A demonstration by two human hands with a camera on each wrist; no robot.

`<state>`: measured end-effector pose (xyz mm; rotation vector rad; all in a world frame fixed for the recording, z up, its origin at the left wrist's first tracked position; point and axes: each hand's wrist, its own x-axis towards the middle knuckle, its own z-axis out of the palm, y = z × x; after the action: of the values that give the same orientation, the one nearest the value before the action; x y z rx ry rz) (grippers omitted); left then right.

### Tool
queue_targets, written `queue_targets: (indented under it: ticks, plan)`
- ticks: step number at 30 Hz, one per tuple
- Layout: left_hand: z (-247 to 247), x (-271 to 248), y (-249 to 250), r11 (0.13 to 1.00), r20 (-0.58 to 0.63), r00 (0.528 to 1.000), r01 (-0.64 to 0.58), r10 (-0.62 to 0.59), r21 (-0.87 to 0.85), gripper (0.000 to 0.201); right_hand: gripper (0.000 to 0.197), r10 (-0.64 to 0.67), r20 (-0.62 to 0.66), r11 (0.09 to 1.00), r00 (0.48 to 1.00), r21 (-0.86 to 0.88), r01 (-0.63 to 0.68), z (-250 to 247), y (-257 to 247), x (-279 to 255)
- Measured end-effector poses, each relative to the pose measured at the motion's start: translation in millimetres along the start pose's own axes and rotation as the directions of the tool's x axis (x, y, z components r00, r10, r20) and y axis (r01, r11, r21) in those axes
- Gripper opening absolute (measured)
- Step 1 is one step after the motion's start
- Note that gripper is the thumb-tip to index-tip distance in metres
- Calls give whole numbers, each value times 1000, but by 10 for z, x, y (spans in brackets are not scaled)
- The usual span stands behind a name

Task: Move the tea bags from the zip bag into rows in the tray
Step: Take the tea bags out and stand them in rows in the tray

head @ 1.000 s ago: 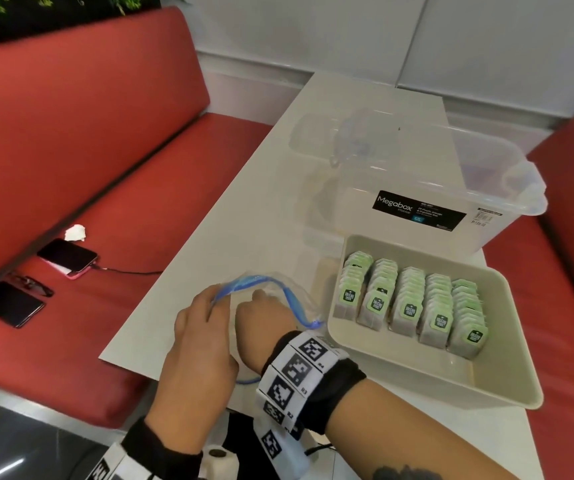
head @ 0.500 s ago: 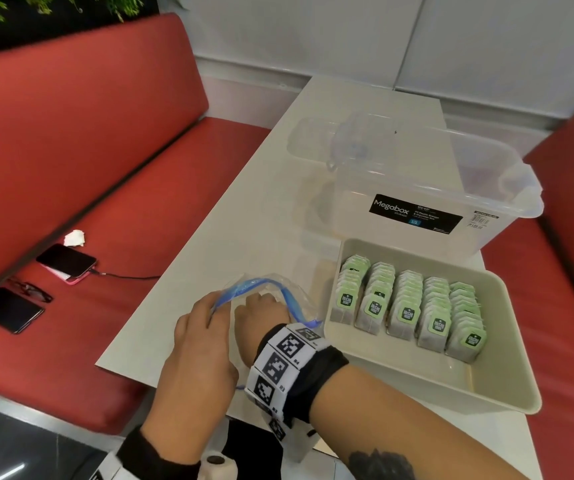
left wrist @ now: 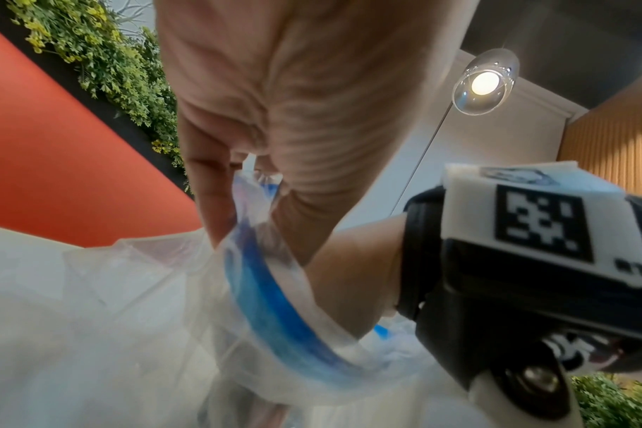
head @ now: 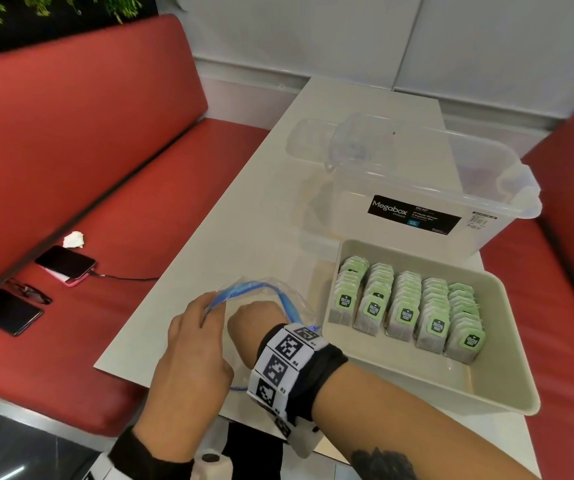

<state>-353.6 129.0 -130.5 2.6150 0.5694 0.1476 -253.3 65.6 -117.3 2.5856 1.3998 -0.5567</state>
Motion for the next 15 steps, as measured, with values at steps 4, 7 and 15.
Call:
queue_targets:
  ticks: [4,7,15]
  plan:
    - [-14,69,-19,1000,-4,1000,7,-7,-30,76,19,-30,-81,997,996,71,36,-28,3,-64]
    - [4,163,-93,997,-11,1000,-8,7,-83,75,14,-72,-237,993,969,70,90,-40,31,-164]
    - [10,311,-50,981,-116,993,-6,-17,-194,50,28,401,-397,513,826,844,156,-183,398,-476]
